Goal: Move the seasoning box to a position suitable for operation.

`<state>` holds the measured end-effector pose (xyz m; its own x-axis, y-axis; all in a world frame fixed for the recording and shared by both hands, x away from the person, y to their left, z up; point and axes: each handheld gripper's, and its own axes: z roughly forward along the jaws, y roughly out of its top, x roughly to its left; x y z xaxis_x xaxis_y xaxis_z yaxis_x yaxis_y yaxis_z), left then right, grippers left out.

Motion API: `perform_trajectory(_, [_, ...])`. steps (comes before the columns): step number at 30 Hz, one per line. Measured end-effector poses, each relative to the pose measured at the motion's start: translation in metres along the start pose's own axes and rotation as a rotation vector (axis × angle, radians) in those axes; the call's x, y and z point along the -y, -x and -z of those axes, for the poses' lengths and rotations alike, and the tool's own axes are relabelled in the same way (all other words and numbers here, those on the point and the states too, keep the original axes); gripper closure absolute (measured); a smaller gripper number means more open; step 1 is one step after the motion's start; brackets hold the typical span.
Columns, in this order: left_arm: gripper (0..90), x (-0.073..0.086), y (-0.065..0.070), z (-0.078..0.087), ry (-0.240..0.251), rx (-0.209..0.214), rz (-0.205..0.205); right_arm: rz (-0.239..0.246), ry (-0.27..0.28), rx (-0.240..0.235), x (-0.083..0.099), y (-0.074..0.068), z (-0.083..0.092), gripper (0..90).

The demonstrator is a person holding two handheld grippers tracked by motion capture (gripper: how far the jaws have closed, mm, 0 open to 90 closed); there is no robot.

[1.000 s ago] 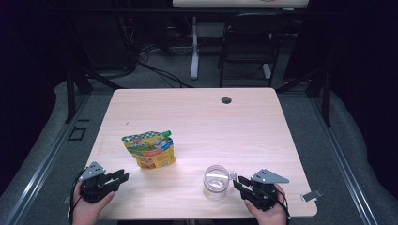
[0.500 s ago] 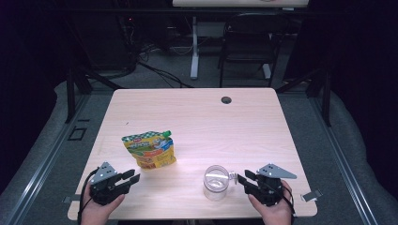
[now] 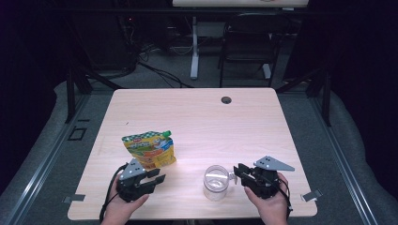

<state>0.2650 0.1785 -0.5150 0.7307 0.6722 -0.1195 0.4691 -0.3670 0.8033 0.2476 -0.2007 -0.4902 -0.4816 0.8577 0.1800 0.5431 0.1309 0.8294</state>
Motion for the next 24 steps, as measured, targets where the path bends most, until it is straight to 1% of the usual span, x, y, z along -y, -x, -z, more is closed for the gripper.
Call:
perform_trajectory(1, [66.6,-0.002,0.003,-0.003,0.001,0.008,-0.002,0.006,-0.002,0.0,0.001,-0.001,-0.001,75.8])
perform_trajectory(2, [67.7,-0.006,0.007,-0.008,-0.006,0.014,-0.019,0.005,-0.002,0.0,0.002,-0.002,-0.001,76.3])
perform_trajectory(3, [69.0,-0.008,0.01,-0.01,-0.01,0.021,-0.026,0.007,0.002,-0.001,0.003,-0.002,-0.002,77.5])
perform_trajectory(4, [69.9,-0.008,0.01,-0.01,-0.01,0.021,-0.026,0.007,0.002,-0.001,0.003,-0.002,-0.002,77.5])
perform_trajectory(5, [69.9,-0.012,0.015,-0.015,-0.011,0.031,-0.037,0.009,0.0,0.002,0.003,-0.002,-0.002,78.4])
perform_trajectory(6, [71.8,-0.017,0.021,-0.021,-0.017,0.052,-0.049,0.004,0.007,-0.004,0.004,-0.002,-0.003,79.2])
perform_trajectory(11, [76.7,-0.026,0.035,-0.036,-0.025,0.089,-0.075,-0.009,0.001,-0.015,0.006,0.0,-0.005,80.1])
perform_trajectory(12, [77.8,-0.026,0.035,-0.036,-0.025,0.089,-0.075,-0.009,0.001,-0.015,0.006,0.0,-0.005,80.1])
perform_trajectory(13, [79.6,-0.028,0.04,-0.041,-0.03,0.103,-0.09,-0.006,-0.003,-0.016,0.007,-0.001,-0.007,80.7])
perform_trajectory(14, [80.4,-0.03,0.043,-0.044,-0.033,0.11,-0.095,-0.006,-0.001,-0.017,0.007,-0.001,-0.008,81.3])
perform_trajectory(16, [83.0,-0.03,0.044,-0.046,-0.03,0.115,-0.095,-0.004,0.0,-0.014,0.007,-0.002,-0.008,82.1])
perform_trajectory(17, [84.3,-0.032,0.047,-0.049,-0.034,0.131,-0.098,0.003,-0.002,-0.012,0.007,-0.003,-0.007,83.3])
perform_trajectory(20, [88.1,-0.033,0.049,-0.053,-0.039,0.141,-0.099,0.004,0.006,-0.012,0.008,-0.004,-0.008,83.8])
perform_trajectory(21, [89.9,-0.034,0.051,-0.056,-0.044,0.158,-0.092,0.009,0.011,-0.009,0.008,-0.004,-0.007,83.5])
perform_trajectory(24, [90.0,-0.034,0.055,-0.06,-0.053,0.176,-0.094,0.008,0.008,-0.012,0.009,-0.003,-0.007,83.0])
